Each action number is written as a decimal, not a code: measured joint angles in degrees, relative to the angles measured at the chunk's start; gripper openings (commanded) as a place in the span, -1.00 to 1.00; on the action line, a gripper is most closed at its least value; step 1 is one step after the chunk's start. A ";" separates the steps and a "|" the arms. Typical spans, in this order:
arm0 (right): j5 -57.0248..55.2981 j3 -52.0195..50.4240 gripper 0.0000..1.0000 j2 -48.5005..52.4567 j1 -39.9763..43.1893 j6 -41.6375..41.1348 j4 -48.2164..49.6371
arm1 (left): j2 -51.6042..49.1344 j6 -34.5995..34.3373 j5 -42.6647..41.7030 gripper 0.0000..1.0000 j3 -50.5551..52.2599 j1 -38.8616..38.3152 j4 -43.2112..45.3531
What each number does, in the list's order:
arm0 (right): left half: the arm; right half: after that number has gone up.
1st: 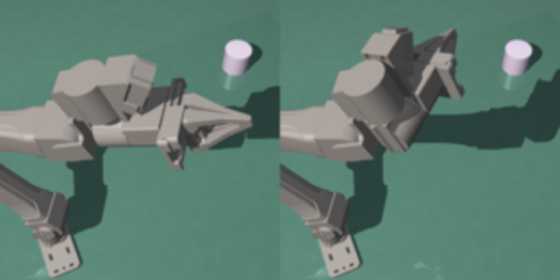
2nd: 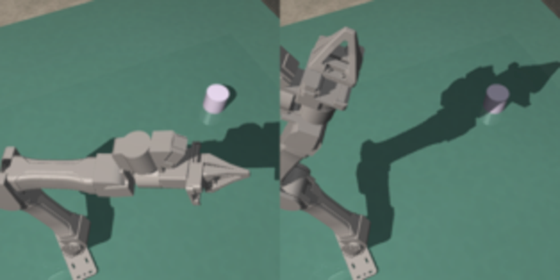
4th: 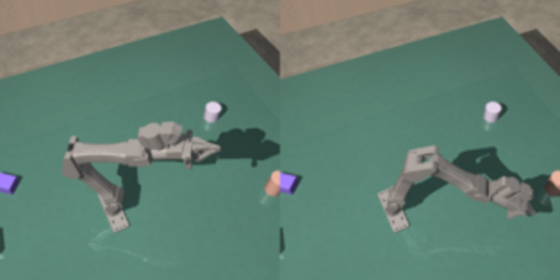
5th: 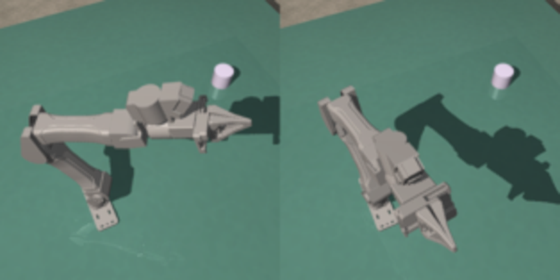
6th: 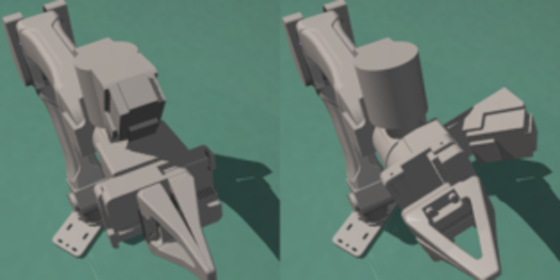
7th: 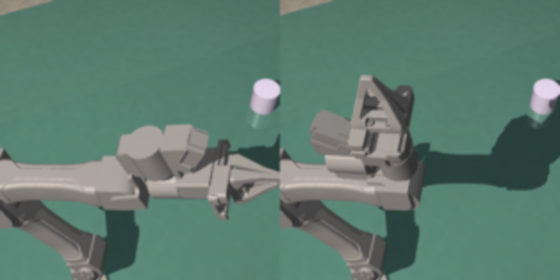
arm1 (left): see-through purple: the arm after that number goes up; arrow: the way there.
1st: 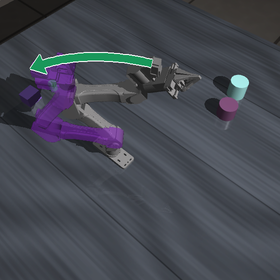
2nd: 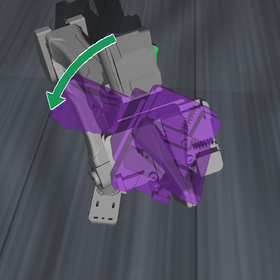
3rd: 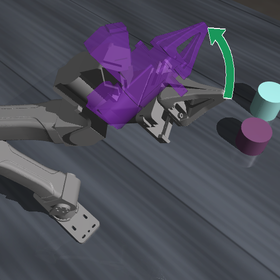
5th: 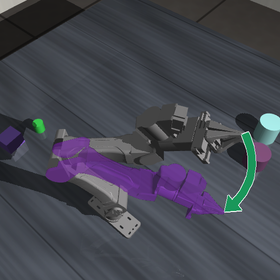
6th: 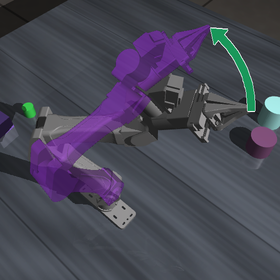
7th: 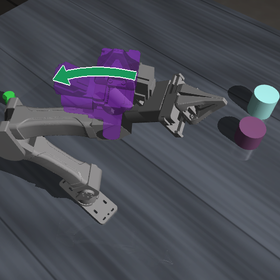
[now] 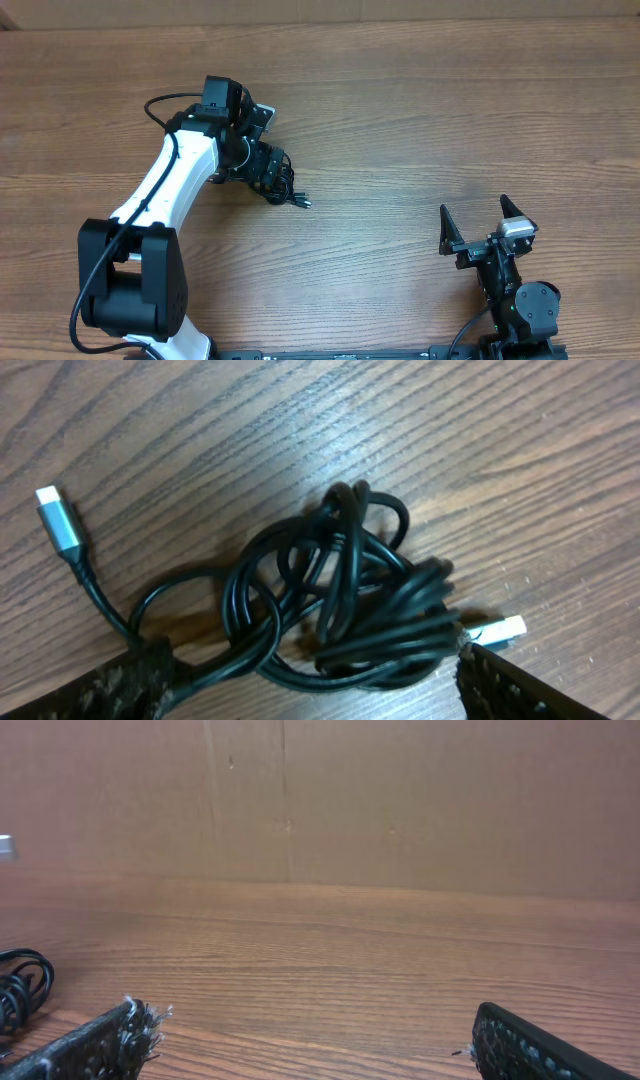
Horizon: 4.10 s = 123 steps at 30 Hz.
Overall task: Untangle cables
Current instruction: 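Lower the left gripper onto the cable bundle and close on it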
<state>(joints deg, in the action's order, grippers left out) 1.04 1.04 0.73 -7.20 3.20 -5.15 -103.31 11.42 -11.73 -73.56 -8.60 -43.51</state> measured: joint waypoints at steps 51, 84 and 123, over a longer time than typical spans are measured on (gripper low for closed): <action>0.02 0.00 1.00 0.00 0.00 0.02 -0.04 | -1.77 -3.61 -0.28 0.16 0.02 0.00 5.90; 0.00 0.00 1.00 0.00 0.00 0.00 0.00 | -1.77 -4.02 -0.68 -0.23 3.58 -0.07 9.25; 0.02 0.00 1.00 0.00 0.00 0.02 0.02 | -1.77 -4.02 -1.29 -0.91 4.55 -0.81 11.02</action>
<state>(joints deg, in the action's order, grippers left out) 1.06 1.04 0.73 -7.20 3.22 -5.13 -105.08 7.40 -13.02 -69.01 -9.41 -32.49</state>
